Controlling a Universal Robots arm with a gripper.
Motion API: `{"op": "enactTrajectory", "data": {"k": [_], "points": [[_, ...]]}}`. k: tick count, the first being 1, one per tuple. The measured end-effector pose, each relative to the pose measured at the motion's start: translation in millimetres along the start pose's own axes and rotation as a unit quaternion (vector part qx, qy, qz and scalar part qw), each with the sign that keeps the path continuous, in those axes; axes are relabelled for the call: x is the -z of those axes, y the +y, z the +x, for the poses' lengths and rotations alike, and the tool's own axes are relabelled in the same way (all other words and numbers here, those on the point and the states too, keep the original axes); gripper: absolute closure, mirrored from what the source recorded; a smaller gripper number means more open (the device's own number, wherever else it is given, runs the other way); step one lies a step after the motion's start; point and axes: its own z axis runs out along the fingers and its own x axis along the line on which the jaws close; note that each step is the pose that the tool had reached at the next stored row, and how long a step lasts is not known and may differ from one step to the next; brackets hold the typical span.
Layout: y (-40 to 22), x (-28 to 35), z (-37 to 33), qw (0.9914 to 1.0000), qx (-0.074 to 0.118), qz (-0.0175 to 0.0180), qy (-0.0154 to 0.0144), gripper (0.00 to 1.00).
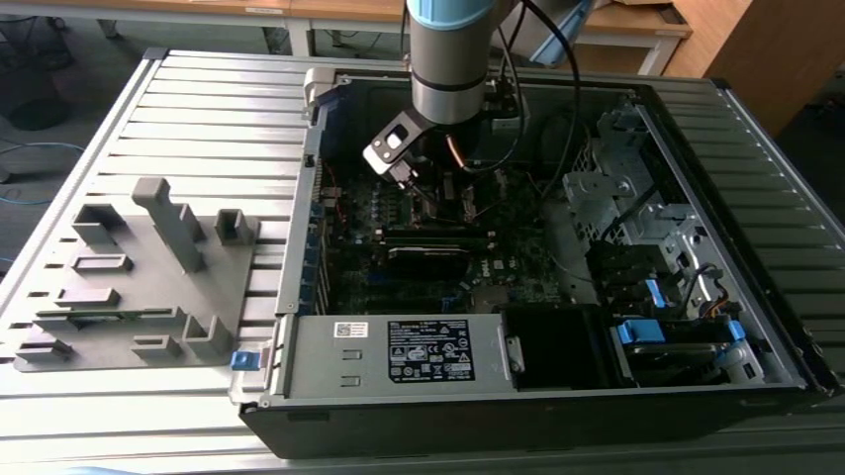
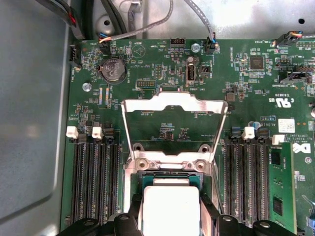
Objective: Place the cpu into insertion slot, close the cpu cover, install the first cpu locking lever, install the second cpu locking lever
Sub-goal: 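Place the cpu into insertion slot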
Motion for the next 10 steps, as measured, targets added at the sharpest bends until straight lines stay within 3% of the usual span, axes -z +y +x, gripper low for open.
{"op": "enactTrajectory", "data": {"k": [10], "points": [[0.4,4.3,0.2,1.00000,0.000,0.0001,-0.0001,0.46]]}}
